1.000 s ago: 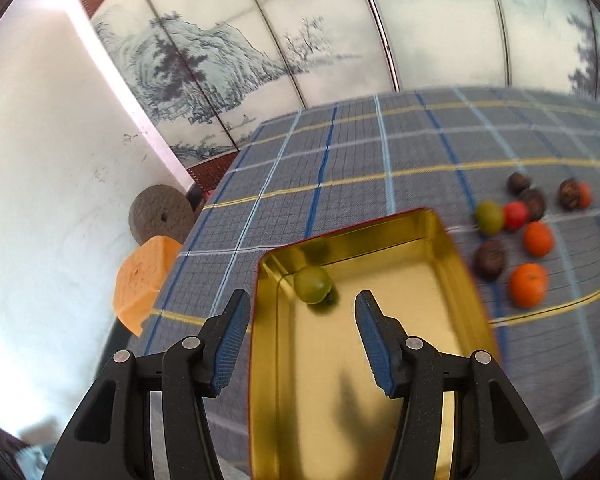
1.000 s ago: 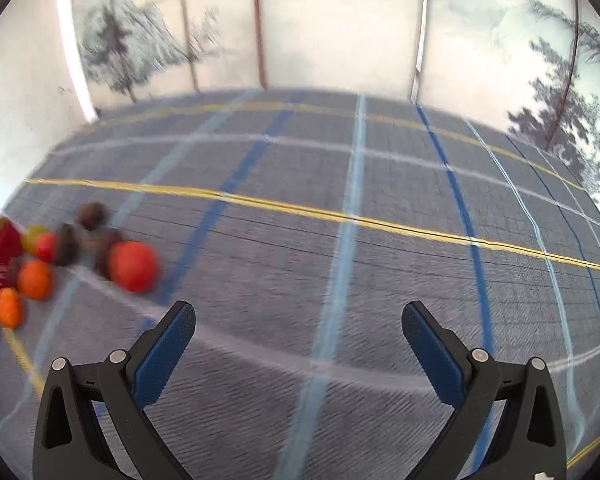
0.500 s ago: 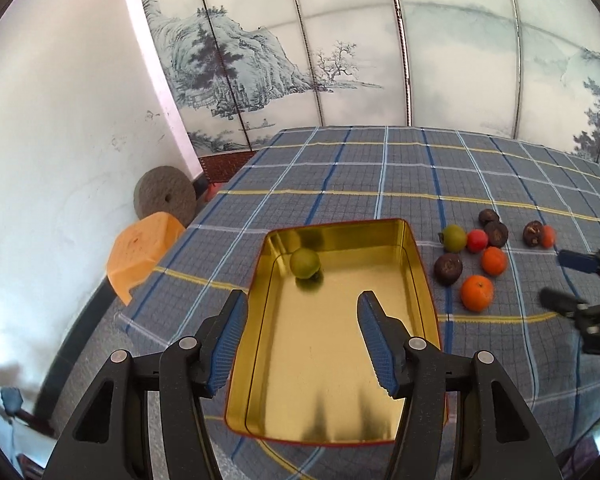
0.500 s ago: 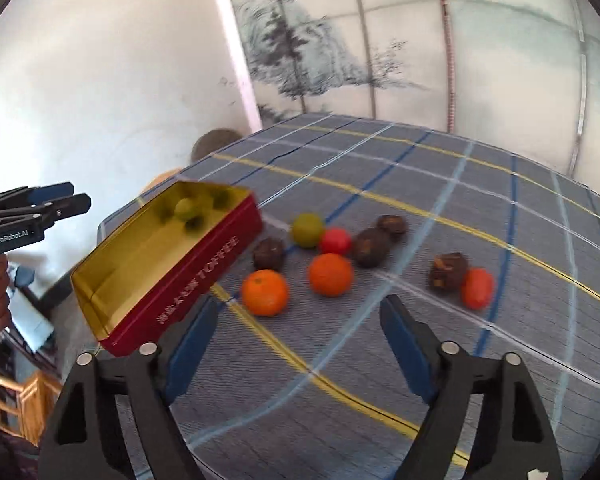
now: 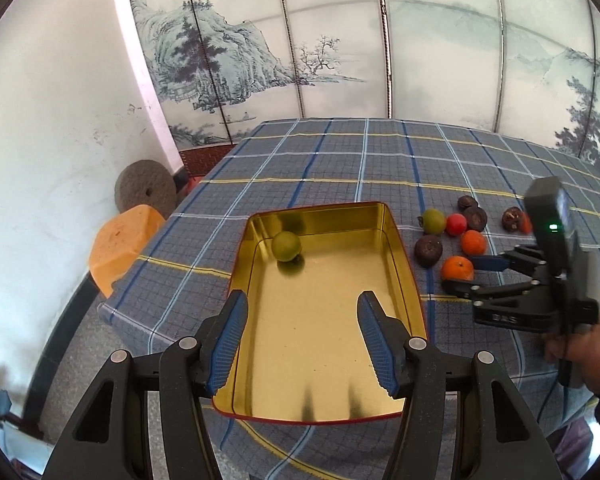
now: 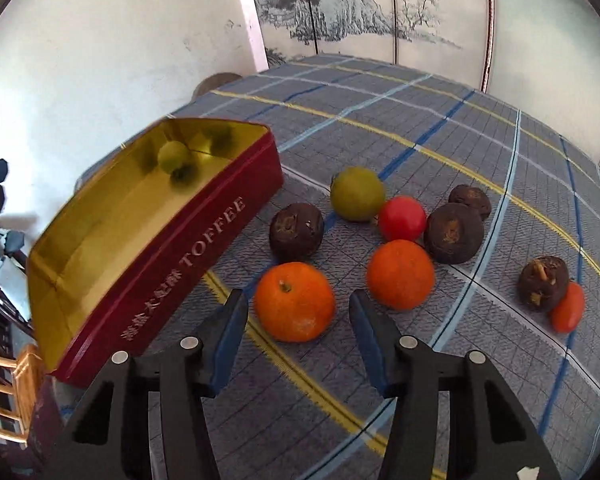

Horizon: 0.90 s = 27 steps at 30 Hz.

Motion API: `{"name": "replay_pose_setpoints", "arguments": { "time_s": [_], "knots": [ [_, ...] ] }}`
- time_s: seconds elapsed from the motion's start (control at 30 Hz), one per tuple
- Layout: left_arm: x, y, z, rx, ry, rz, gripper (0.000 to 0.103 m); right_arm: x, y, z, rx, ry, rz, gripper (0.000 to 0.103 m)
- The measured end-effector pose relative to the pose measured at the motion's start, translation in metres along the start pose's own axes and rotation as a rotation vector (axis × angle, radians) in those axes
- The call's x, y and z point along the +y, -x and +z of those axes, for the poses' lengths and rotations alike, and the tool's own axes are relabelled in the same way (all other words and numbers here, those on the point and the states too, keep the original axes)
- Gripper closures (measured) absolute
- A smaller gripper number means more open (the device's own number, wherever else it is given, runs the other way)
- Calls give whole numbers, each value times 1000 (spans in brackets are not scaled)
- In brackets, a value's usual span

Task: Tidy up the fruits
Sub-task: 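Grasp an orange with the right gripper and lift it toward the tray, then lower the orange into the tray and open the right gripper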

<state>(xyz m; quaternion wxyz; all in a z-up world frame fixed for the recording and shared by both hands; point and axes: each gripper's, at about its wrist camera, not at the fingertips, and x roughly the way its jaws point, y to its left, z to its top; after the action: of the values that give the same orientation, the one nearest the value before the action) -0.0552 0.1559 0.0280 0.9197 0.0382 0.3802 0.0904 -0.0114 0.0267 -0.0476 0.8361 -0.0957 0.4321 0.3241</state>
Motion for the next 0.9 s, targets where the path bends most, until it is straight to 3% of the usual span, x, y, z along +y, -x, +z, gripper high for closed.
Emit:
{"name": "replay_pose_setpoints", "arguments": {
  "time_s": [0.03,0.1,0.2,0.3,0.5,0.9],
  "knots": [
    [0,0,0,-2,-2,1,45,-1,-3,1,9,-1,4,54],
    [0,2,0,-9,-5,7,45,2,-5,3,9,20,7,66],
    [3,2,-1,-9,0,11,45,7,2,3,12,32,17,66],
    [6,2,-2,-7,6,11,45,20,24,9,-40,42,57,66],
    [15,7,-4,-18,24,30,45,69,49,41,-106,126,197,66],
    [36,16,-12,-32,46,72,42,131,-20,74,40,195,311,66]
  ]
}}
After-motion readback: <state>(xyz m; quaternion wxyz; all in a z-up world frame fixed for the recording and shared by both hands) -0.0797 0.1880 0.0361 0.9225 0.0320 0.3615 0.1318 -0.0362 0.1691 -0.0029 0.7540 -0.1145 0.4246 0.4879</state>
